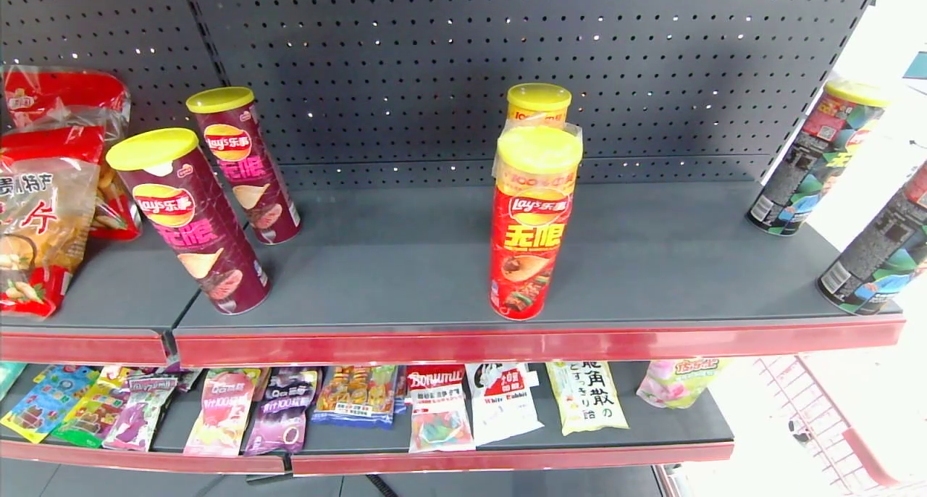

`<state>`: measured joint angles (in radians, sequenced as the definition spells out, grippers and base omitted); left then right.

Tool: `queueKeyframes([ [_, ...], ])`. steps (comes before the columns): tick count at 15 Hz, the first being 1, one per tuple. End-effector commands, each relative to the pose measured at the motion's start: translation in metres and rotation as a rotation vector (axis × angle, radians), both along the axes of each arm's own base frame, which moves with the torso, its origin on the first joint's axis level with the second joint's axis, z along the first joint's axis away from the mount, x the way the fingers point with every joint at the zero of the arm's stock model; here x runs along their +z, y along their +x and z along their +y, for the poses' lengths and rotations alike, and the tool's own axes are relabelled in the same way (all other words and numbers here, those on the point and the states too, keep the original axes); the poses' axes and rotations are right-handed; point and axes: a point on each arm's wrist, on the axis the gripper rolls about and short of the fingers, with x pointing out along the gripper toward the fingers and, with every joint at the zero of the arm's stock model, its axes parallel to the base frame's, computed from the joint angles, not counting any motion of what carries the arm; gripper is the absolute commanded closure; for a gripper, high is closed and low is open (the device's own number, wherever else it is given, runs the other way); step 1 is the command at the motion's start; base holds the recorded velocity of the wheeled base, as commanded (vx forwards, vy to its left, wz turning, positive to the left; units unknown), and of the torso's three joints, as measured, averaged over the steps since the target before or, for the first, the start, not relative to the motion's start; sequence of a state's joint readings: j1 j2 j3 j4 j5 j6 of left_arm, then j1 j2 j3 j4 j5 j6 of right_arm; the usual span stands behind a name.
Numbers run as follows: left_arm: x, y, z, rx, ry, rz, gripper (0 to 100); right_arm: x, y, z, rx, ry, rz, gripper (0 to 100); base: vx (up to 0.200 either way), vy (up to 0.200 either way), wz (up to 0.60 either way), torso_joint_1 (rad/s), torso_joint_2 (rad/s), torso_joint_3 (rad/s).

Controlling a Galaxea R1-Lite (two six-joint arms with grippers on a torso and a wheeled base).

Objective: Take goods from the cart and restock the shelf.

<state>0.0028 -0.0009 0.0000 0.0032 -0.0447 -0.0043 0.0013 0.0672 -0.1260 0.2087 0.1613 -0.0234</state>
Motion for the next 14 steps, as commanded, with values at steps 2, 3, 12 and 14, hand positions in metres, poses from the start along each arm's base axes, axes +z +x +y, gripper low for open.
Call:
queueKeyframes([
  [2, 0.0, 0.0, 0.0, 0.0, 0.0, 0.001, 0, -0.004, -0.004, -0.002, -0.114, 0.063, -0.063, 0, 0.0, 0.0, 0.0, 0.0, 0.0, 0.0],
  [3, 0.0, 0.0, 0.0, 0.0, 0.0, 0.001, 0, -0.003, -0.004, -0.002, -0.131, 0.119, -0.072, 0, 0.0, 0.0, 0.0, 0.0, 0.0, 0.0],
  [12, 0.0, 0.0, 0.0, 0.0, 0.0, 0.001, 0, -0.015, 0.005, -0.003, -0.148, -0.034, -0.15, 0, 0.0, 0.0, 0.0, 0.0, 0.0, 0.0],
  [14, 0.0, 0.0, 0.0, 0.0, 0.0, 0.001, 0, -0.015, 0.005, -0.002, -0.098, -0.01, -0.147, 0, 0.0, 0.0, 0.0, 0.0, 0.0, 0.0],
])
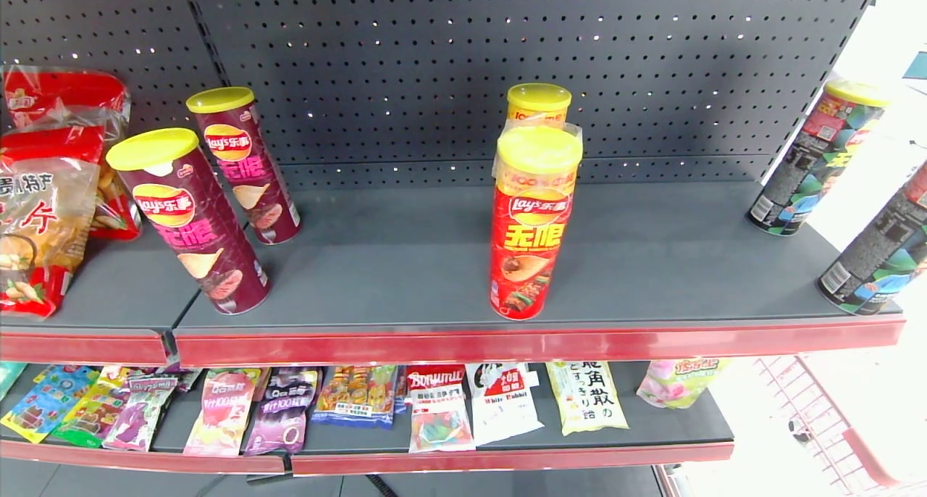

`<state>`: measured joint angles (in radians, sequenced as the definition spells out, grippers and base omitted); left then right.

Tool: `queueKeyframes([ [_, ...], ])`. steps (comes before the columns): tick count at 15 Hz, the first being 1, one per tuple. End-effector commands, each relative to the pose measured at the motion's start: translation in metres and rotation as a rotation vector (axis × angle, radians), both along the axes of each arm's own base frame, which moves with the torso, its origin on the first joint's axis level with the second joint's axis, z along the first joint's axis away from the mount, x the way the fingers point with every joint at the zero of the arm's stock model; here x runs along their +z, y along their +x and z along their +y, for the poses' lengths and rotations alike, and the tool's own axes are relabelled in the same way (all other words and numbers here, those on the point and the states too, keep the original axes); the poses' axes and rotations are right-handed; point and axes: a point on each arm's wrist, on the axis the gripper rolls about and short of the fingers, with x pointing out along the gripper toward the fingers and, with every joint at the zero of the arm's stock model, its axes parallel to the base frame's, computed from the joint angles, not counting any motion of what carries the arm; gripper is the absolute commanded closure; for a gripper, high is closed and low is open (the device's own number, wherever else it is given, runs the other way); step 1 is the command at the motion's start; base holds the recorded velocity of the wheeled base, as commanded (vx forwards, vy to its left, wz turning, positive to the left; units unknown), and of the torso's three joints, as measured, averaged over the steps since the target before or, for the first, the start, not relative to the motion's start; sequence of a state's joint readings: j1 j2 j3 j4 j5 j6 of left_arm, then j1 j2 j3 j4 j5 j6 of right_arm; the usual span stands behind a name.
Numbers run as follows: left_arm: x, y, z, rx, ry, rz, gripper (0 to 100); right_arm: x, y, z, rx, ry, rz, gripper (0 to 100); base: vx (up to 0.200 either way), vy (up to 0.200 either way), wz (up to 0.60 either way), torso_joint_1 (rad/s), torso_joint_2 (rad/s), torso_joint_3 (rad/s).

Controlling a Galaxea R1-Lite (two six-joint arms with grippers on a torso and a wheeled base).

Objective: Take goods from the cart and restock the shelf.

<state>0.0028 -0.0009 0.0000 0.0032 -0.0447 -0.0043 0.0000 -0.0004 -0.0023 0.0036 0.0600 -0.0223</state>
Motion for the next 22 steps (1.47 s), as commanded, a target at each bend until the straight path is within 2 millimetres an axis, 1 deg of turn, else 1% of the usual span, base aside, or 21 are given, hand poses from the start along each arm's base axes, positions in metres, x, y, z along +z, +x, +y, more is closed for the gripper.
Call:
queueKeyframes([
  [1, 0.0, 0.0001, 0.0, 0.0, 0.0, 0.001, 0, -0.0004, 0.0002, -0.0005, -0.017, 0.041, 0.003, 0, 0.0, 0.0, 0.0, 0.0, 0.0, 0.0],
  [2, 0.0, 0.0001, 0.0, 0.0, 0.0, 0.001, 0, -0.0004, 0.0002, -0.0013, -0.058, 0.025, 0.001, 0, 0.0, 0.0, 0.0, 0.0, 0.0, 0.0],
  [4, 0.0, 0.0001, 0.0, 0.0, 0.0, 0.001, 0, -0.0004, 0.0002, -0.0017, -0.074, 0.027, 0.001, 0, 0.0, 0.0, 0.0, 0.0, 0.0, 0.0],
  [22, 0.0, 0.0001, 0.0, 0.0, 0.0, 0.001, 0, -0.0004, 0.0002, -0.0017, -0.075, 0.031, 0.001, 0, 0.0, 0.0, 0.0, 0.0, 0.0, 0.0],
])
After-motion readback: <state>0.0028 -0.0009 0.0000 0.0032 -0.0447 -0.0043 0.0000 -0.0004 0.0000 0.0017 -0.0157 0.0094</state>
